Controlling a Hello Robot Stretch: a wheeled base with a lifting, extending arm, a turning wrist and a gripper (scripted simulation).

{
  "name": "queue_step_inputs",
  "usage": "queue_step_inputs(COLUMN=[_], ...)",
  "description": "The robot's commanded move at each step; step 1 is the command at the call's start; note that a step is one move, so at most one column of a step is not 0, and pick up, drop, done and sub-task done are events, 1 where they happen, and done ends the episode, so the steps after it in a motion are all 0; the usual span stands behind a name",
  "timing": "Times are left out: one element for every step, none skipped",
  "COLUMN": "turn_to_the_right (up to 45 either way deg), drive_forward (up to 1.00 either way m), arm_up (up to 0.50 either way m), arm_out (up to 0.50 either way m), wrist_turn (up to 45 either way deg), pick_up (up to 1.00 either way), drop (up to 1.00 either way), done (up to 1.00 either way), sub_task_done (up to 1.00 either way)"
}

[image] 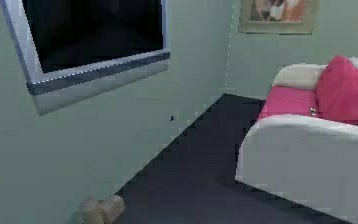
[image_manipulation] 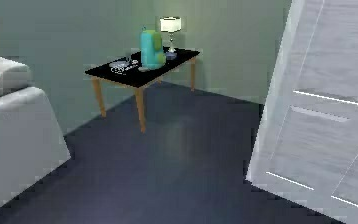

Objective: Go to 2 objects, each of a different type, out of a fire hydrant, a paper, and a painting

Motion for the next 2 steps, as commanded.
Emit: queue_step_inputs(turn_to_the_right=[45.0,45.0], drive_forward=[0.00,0.00], arm_up=[0.00,0.00], arm_out=[0.00,0.00], wrist_turn=[0.0,0.0], pick_up=[0.00,0.00], drop=[0.00,0.00], done=[0.00,0.00], sub_task_done=[0.00,0.00])
